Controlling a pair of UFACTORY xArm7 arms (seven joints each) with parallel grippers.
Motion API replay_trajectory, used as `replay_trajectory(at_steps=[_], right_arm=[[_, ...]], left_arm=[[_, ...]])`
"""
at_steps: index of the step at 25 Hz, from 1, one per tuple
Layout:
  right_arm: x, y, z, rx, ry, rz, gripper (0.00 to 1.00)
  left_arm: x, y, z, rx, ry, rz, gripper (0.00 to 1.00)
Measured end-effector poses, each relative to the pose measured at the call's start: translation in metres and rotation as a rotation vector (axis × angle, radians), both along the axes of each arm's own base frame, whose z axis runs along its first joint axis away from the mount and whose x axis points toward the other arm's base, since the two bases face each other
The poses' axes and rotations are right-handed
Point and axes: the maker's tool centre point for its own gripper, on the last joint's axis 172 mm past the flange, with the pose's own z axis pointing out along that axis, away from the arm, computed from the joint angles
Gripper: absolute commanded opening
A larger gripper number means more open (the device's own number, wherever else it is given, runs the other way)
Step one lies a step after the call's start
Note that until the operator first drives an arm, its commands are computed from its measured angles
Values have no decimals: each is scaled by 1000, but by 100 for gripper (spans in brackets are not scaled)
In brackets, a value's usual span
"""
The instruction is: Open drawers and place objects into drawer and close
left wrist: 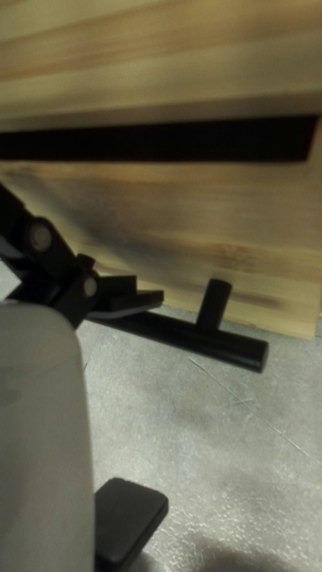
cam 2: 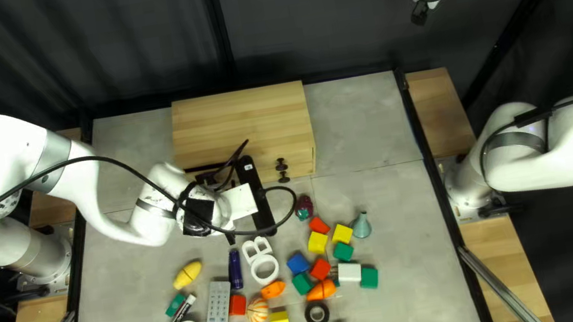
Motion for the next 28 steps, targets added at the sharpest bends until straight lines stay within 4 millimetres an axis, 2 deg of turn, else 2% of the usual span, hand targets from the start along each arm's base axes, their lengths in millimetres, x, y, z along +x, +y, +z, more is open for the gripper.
replay_trajectory(at_steps=[5, 17, 24, 28], right_arm=[[0, 0, 0, 0, 0, 0, 100], [0, 0, 0, 0, 0, 0, 100], [0, 0, 0, 0, 0, 0, 100], [0, 0, 0, 0, 0, 0, 100]], left_arm=[[-2, -8, 1, -10, 2, -2, 100], [0, -27, 18, -17, 1, -14, 100], [2, -33, 43, -11, -4, -22, 100], [1, -37, 64, -37, -12, -20, 100]])
